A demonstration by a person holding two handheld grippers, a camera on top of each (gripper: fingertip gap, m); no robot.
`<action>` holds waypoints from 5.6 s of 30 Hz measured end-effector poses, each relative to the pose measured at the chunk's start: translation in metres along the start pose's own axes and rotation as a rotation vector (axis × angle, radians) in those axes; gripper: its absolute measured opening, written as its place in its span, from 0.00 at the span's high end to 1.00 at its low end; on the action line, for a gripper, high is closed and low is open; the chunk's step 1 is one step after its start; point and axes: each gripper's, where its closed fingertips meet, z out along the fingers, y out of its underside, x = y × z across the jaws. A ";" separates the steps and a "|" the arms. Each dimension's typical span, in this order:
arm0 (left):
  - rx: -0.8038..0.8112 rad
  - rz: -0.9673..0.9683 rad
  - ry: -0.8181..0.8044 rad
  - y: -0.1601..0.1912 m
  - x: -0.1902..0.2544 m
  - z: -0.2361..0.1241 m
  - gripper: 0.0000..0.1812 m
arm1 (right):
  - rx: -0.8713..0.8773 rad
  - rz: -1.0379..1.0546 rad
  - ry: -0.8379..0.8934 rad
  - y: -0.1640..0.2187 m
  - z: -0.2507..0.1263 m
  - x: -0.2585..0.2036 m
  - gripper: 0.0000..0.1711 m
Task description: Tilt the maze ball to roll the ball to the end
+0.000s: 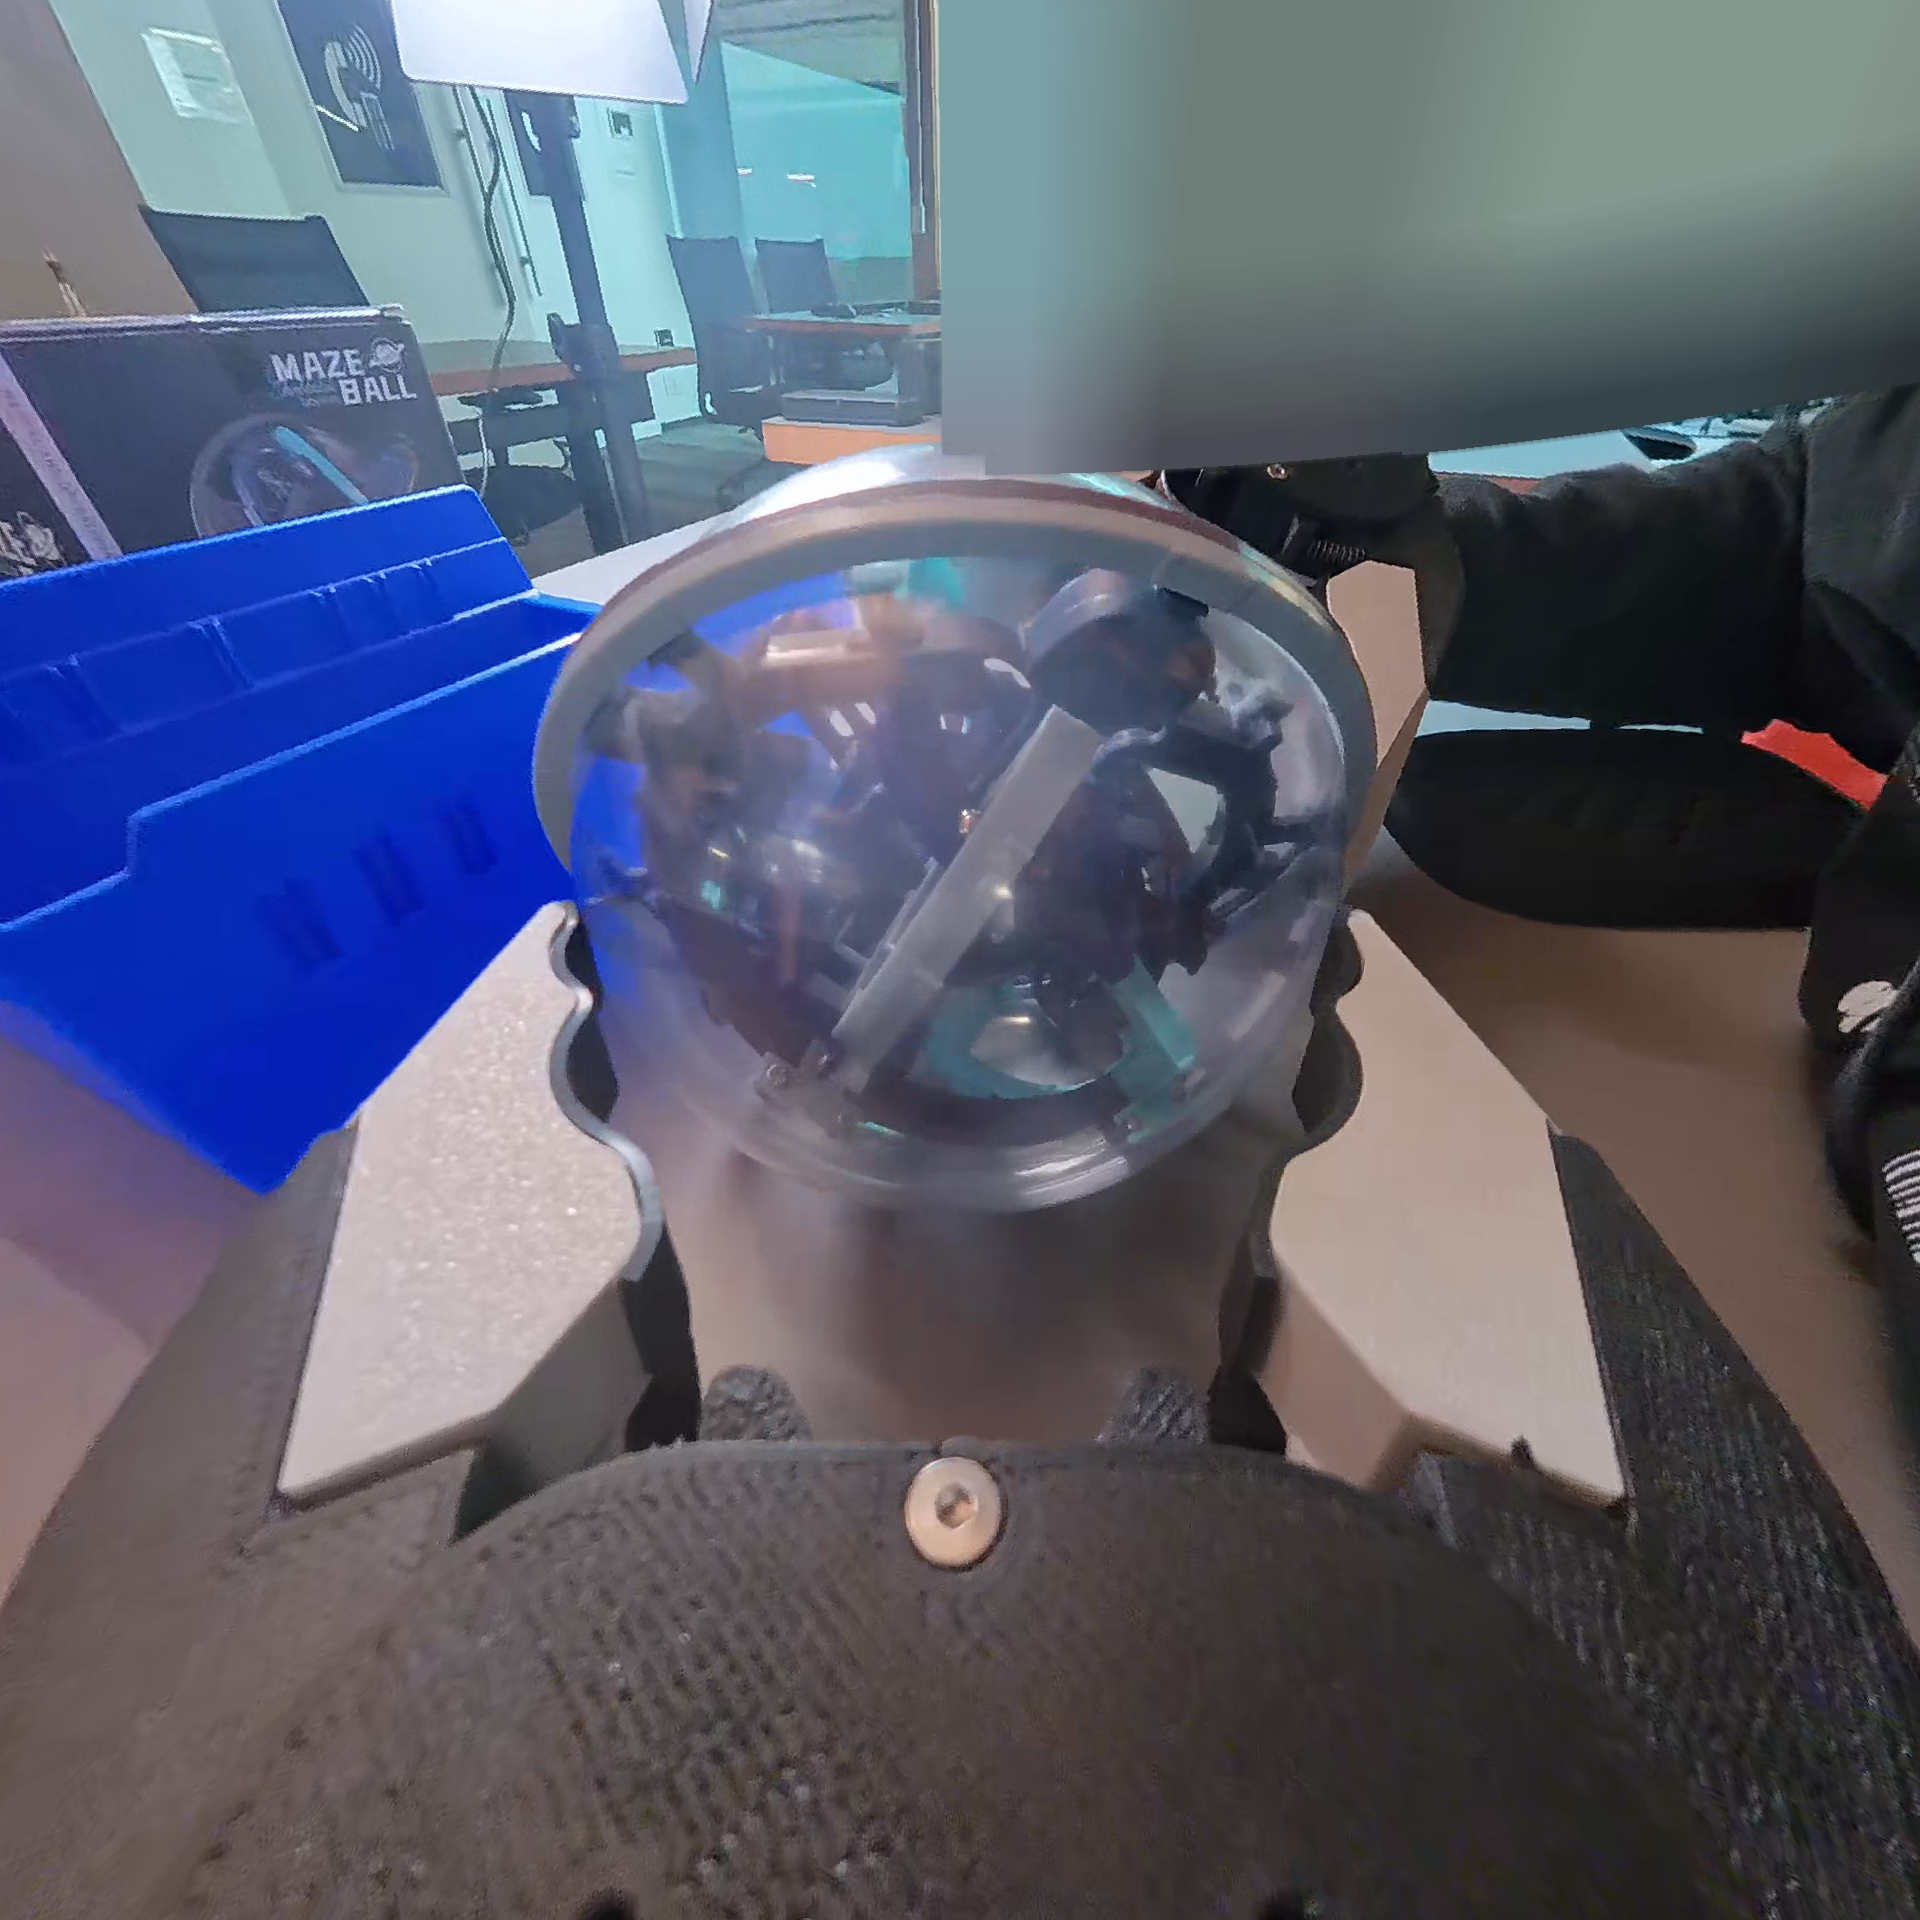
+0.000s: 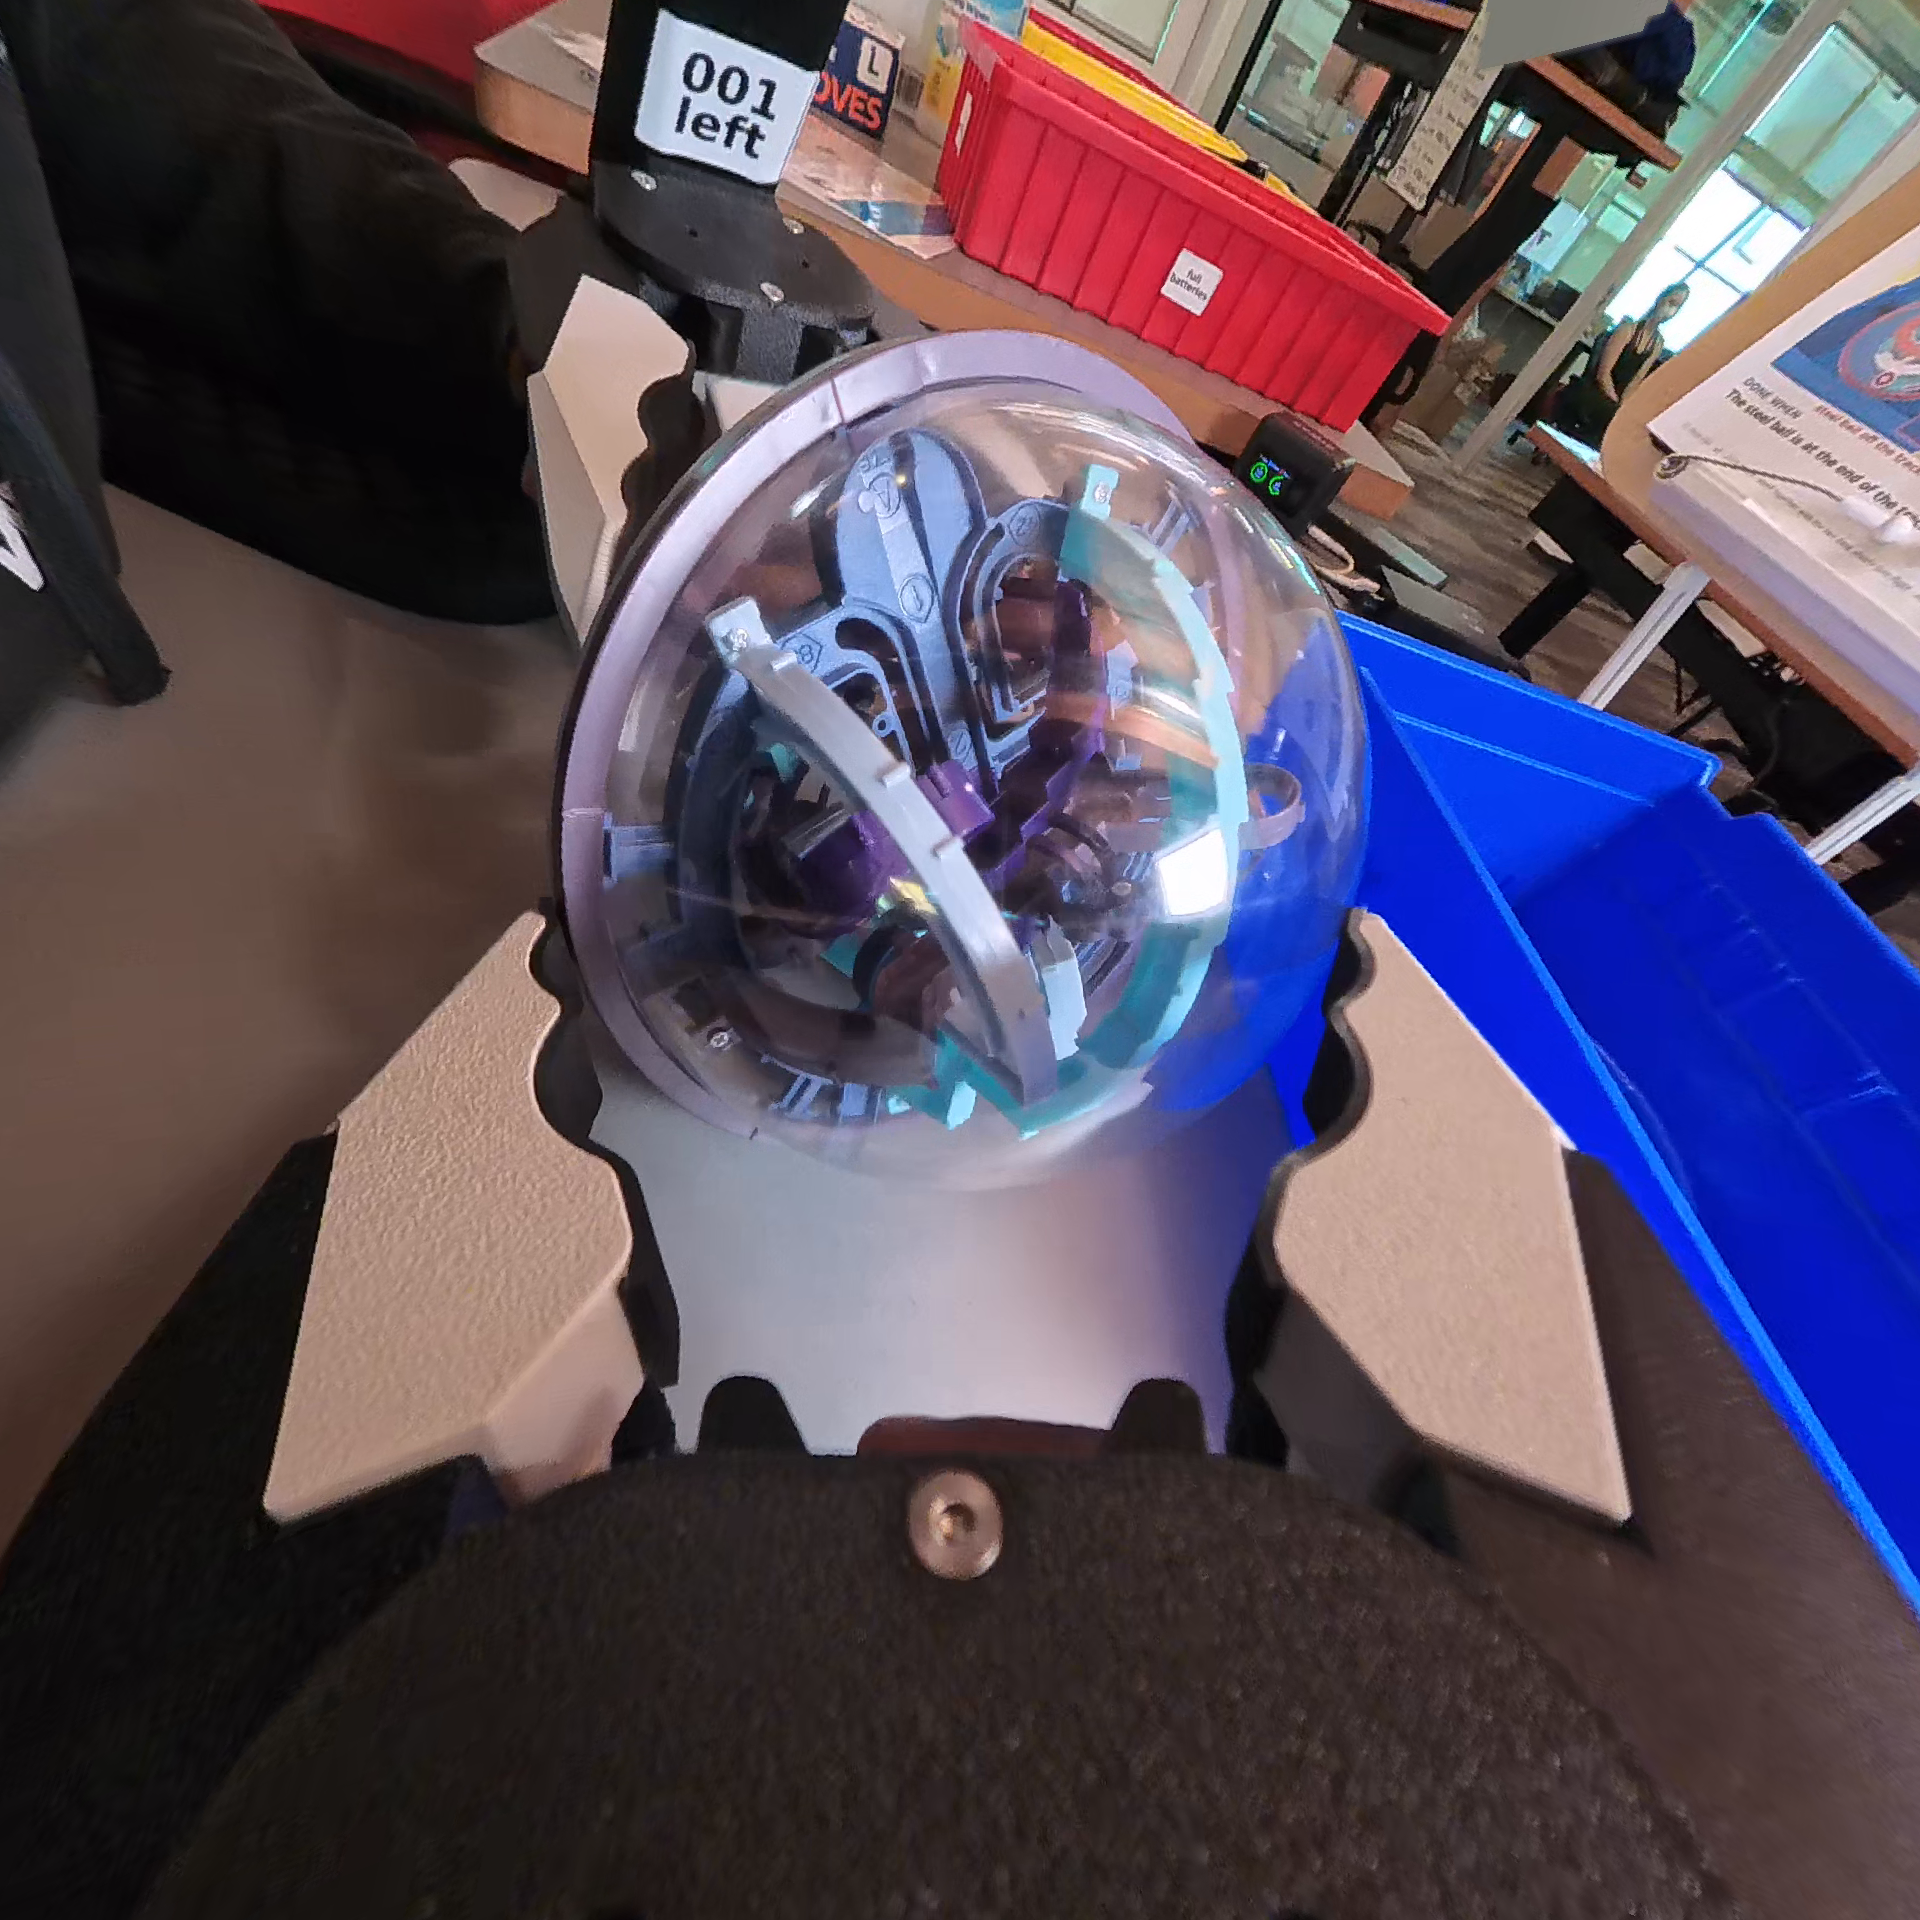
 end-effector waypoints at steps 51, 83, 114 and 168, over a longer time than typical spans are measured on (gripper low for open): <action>0.015 -0.143 -0.196 -0.025 -0.017 0.012 0.26 | 0.192 0.475 0.187 -0.002 0.000 0.024 0.22; 0.075 -0.081 0.065 -0.027 -0.020 -0.004 0.28 | 0.107 0.287 0.077 -0.006 -0.008 0.020 0.29; -0.068 -0.388 0.097 -0.007 -0.024 0.025 0.20 | 0.062 0.461 -0.078 0.011 0.015 0.027 0.14; -0.201 -0.052 0.490 -0.041 -0.009 0.043 0.29 | 0.015 0.396 0.231 0.018 -0.012 0.011 0.21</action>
